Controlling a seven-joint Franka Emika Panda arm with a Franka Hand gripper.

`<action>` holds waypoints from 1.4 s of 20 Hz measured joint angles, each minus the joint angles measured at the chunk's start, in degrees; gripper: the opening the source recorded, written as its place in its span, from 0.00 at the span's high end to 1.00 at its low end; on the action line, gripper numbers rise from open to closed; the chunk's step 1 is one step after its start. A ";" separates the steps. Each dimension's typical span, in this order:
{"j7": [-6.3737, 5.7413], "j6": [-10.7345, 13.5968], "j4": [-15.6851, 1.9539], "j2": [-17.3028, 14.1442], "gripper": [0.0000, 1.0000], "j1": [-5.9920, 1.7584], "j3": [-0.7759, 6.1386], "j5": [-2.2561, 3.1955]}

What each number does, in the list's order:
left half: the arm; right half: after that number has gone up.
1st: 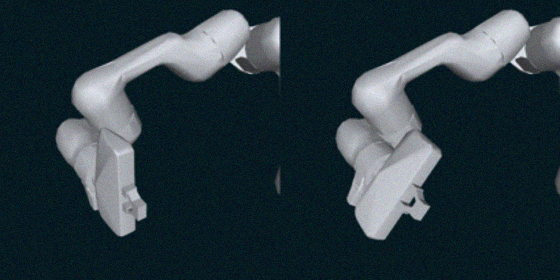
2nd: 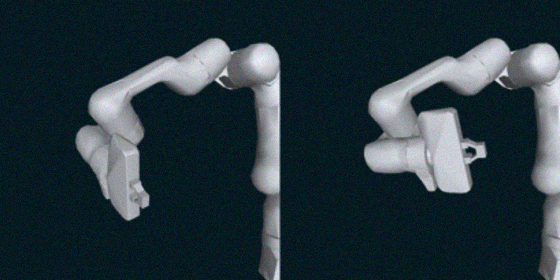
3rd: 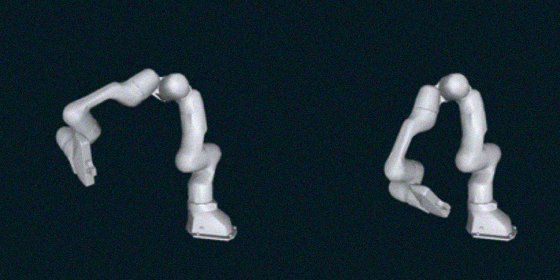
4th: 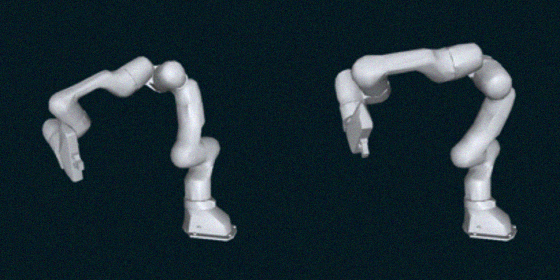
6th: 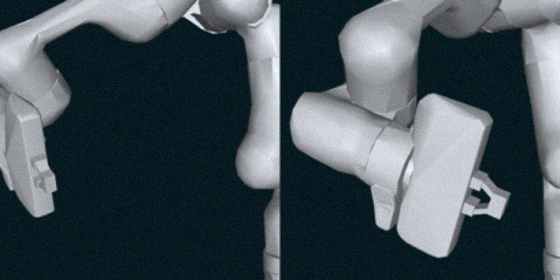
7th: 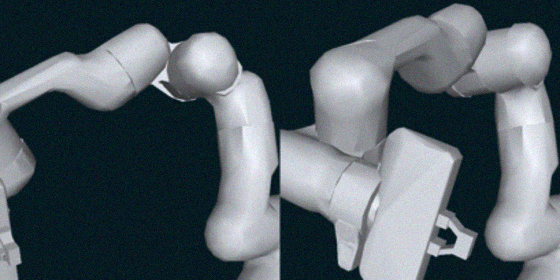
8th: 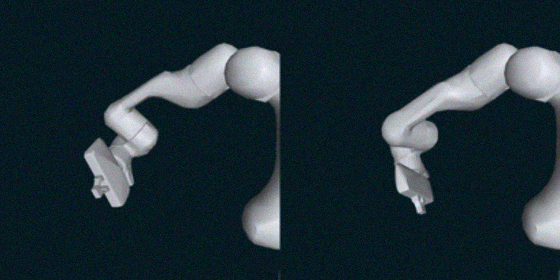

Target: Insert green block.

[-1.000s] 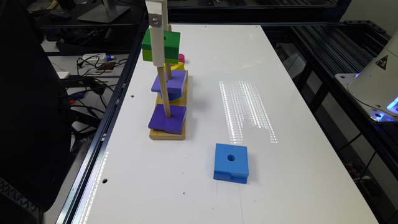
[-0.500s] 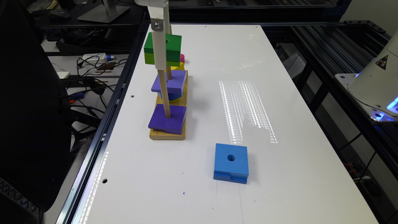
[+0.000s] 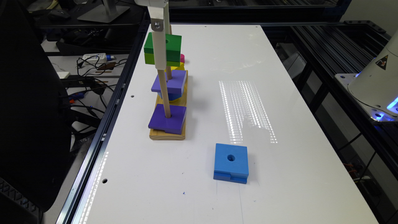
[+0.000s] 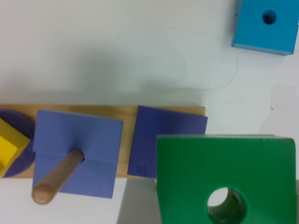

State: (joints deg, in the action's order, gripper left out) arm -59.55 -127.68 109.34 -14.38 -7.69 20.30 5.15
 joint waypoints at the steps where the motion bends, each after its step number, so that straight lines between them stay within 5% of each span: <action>1: 0.00 0.00 0.00 0.00 1.00 0.00 0.00 0.00; 28: 0.00 -2.53 -0.05 -1.73 1.00 0.00 0.07 0.01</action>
State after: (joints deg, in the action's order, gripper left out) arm -59.55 -130.21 109.29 -16.12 -7.68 20.37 5.16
